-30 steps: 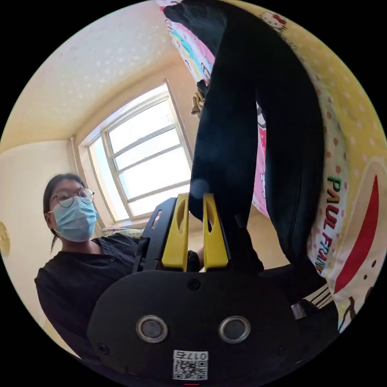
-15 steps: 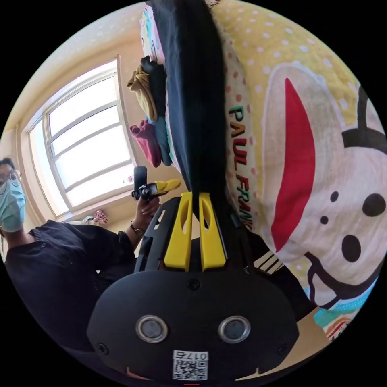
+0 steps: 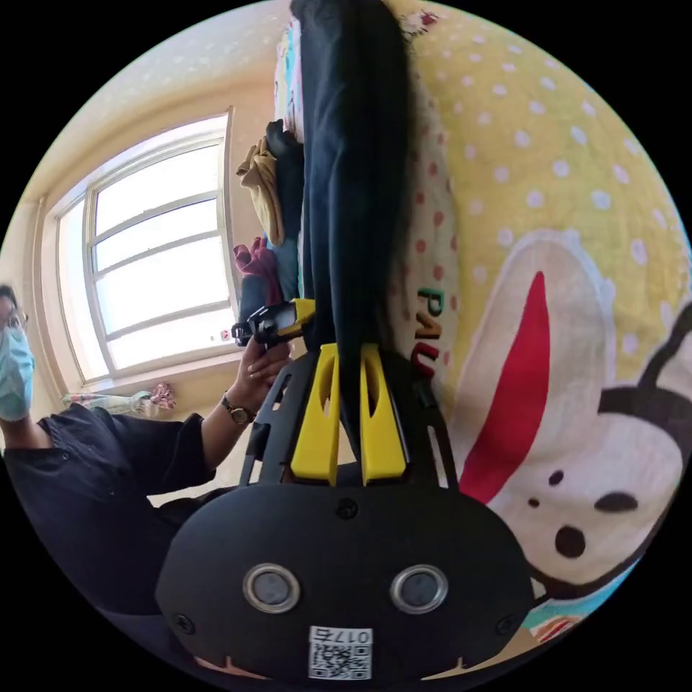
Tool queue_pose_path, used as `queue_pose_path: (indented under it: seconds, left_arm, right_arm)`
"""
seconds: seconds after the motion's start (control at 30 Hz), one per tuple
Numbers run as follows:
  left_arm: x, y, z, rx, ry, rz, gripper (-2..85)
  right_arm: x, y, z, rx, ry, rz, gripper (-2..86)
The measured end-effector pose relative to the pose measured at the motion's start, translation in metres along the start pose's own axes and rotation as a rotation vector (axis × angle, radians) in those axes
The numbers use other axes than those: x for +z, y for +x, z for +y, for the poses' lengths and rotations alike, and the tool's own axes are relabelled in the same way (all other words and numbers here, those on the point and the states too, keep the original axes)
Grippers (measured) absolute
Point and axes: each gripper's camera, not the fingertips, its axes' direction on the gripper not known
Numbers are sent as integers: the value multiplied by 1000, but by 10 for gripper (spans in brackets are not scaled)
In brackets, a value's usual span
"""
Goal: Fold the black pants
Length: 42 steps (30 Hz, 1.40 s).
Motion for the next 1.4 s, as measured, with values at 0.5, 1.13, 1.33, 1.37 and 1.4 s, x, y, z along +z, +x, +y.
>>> queue_pose_path:
  seconds: [0.5,1.13,1.33,1.37,1.4]
  left_arm:
    - [15,-33,28,89,133,-31,146]
    - [112,-26,36,337,-32,187,60]
    - [97,115,149,649,-54,104,52]
    - [95,131,159,683,-54,106,52]
    - [92,166,177,751,-54,108,52]
  right_arm:
    - [-125,50,70,-51,109,95,124]
    - [-103,56,74,-278,51,-262,15]
    - [-144,-74,171,-548,-77,-168,1]
    - [-158,-103,189,-614,-91,-175,0]
    - [-165,-117,198,-646,-95,-178,0]
